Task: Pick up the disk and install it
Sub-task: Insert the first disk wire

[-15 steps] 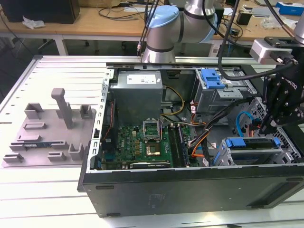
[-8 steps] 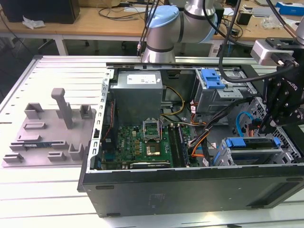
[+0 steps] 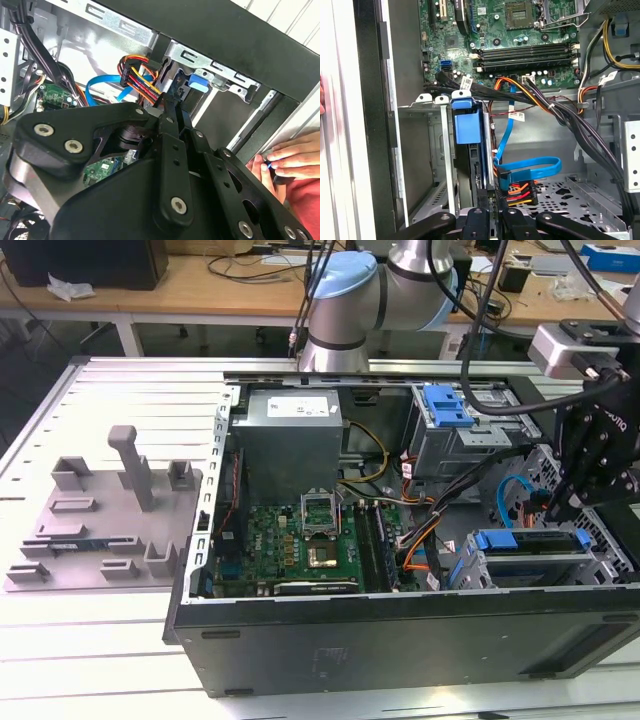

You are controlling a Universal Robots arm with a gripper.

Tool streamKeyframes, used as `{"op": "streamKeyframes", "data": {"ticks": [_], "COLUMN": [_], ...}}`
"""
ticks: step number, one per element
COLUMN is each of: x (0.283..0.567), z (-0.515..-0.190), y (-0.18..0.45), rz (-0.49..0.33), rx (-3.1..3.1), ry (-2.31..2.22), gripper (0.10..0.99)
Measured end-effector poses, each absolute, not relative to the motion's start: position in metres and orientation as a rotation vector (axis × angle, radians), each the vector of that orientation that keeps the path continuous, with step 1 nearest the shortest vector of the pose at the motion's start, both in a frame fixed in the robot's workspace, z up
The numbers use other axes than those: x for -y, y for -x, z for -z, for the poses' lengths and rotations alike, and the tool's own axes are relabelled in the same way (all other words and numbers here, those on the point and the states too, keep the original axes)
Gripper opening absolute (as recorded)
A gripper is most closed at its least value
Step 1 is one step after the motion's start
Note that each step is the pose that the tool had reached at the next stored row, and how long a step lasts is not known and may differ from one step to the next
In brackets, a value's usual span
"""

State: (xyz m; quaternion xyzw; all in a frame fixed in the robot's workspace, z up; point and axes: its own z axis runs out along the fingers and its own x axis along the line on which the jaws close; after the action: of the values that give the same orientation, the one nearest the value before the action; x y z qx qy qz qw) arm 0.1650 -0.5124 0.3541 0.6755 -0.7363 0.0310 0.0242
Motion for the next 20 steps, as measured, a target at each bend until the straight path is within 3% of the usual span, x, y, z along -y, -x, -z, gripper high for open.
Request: {"op": "streamKeyframes", "data": {"ticks": [20], "x": [0.5182], "z": [-0.3541], "y": [-0.163], "rz": [-0.097], "rx": [2.239], "ry": [-2.134], "gripper": [0.169]}}
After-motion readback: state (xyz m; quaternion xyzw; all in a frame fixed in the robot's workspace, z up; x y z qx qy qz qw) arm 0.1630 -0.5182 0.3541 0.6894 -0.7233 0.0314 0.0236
